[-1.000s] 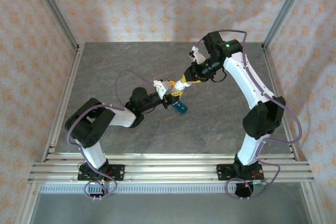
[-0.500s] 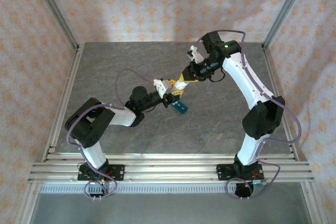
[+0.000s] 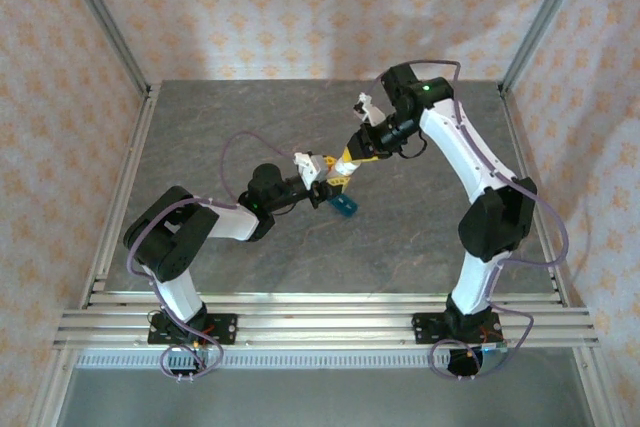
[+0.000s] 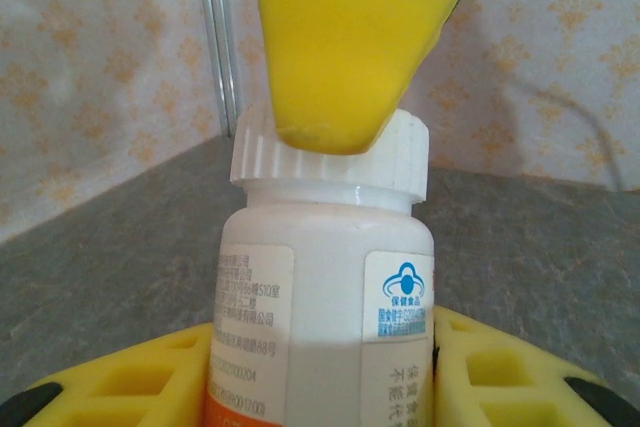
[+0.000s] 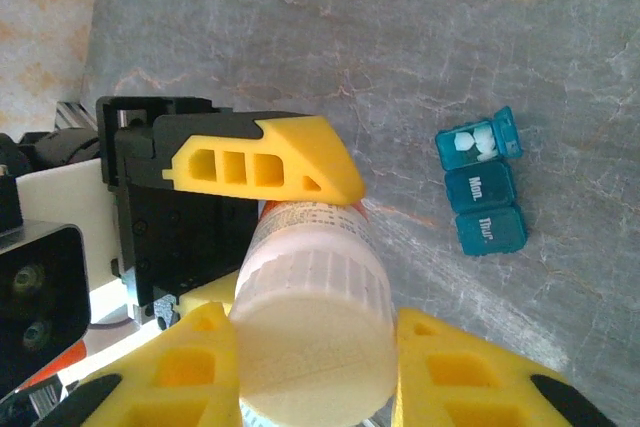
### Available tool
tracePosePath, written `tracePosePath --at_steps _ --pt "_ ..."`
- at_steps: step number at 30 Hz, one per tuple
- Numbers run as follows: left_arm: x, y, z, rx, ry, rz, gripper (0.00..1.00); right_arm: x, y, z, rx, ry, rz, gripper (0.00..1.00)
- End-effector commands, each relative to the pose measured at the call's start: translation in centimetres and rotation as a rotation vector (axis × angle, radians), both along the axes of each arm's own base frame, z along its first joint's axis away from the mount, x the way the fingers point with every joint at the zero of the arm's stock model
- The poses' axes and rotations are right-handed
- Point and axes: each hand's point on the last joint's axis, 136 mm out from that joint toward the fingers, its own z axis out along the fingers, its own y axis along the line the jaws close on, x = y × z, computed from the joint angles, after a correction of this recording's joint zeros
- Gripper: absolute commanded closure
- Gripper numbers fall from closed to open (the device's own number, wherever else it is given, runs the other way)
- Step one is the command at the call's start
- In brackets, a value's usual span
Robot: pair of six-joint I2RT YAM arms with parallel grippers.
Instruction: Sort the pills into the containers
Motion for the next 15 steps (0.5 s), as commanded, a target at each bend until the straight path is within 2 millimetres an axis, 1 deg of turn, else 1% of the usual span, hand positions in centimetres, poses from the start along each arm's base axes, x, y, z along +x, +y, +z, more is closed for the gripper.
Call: tracePosePath --at_steps 1,4,6,11,15 --pt "-1.1 -0.2 5.3 -0.083 -0.144 -0.059 1.0 0.0 -0.4 -1.2 -0.054 0.005 0.03 0.76" --pt "-1.1 -0.4 5.6 -0.092 -0.143 -0.068 1.0 0.1 -0.2 -1.2 -0.045 0.001 0.027 0.75" --pt "-1.0 -0.3 5.8 -0.099 -0.145 -0.062 1.0 0.0 0.2 -1.1 -0.018 0.013 0.024 0.75" --pt "-0.6 0.2 6.4 -0.112 -0.155 -0.02 1.0 0.3 0.8 -1.7 0.035 0.033 -0.07 0.75" --pt "-0.7 0.1 6.8 -0.12 -0.159 -0.028 1.0 0.1 1.3 -1.4 0.092 0.062 -0.125 0.75"
